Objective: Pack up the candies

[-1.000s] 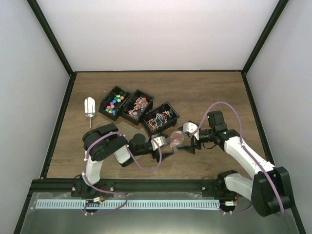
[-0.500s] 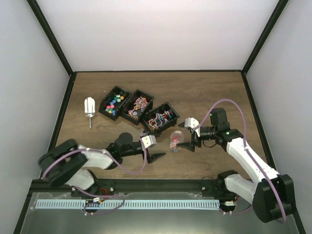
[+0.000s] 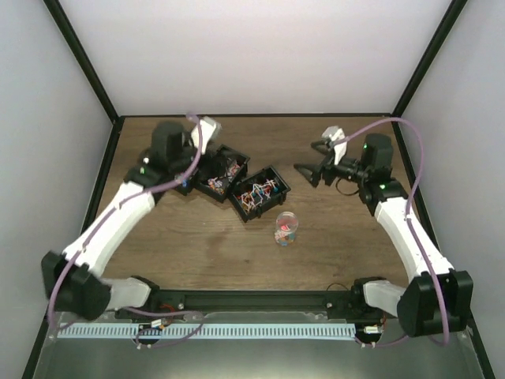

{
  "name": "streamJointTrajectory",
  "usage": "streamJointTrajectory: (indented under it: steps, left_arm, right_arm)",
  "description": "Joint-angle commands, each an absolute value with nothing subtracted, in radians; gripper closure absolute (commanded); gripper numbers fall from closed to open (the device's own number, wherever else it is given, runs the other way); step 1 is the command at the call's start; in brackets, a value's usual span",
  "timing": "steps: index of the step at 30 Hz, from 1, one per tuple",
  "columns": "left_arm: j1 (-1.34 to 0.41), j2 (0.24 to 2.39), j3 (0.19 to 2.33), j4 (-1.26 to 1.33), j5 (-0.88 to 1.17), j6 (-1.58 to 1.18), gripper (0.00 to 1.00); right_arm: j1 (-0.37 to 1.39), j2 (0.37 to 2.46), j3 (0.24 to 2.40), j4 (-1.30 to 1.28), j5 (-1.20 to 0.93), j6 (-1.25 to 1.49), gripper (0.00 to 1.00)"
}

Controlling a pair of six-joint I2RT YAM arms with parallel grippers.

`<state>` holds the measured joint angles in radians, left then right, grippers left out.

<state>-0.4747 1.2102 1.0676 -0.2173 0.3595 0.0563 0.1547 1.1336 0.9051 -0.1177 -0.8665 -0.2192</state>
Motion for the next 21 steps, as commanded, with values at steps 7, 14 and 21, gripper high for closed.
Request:
streamJointTrajectory:
  steps: [7,14,21]
  left_arm:
    - [-0.044,1.727,1.557,-0.848,0.269,0.055,0.0]
    - [0.047,1.726,1.471,-0.782,0.195,0.048,0.0]
    - [0.05,1.669,1.377,-0.74,0.148,0.032,0.0]
  right_arm:
    - [-0.207,1.327,0.987,-0.008,-0.796,0.095,0.0]
    - [-0.331,1.348,0.877,0.011,-0.759,0.078,0.0]
    - [-0.332,1.306,0.806,0.064,-0.755,0.157,0.0]
